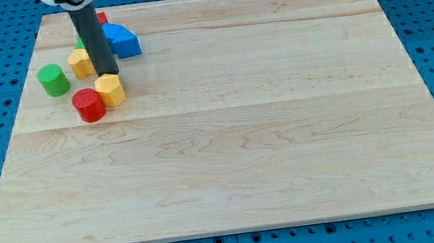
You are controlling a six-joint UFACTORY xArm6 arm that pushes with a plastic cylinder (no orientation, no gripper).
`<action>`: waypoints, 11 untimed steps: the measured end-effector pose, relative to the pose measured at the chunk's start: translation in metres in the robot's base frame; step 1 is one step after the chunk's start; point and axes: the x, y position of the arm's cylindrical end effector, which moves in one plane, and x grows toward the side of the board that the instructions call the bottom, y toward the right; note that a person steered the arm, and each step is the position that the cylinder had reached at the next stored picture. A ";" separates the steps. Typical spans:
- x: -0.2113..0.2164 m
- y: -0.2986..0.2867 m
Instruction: Make the gap little more between both the yellow blocks
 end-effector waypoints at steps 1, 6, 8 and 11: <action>0.002 -0.031; -0.008 0.017; -0.007 -0.037; -0.032 0.000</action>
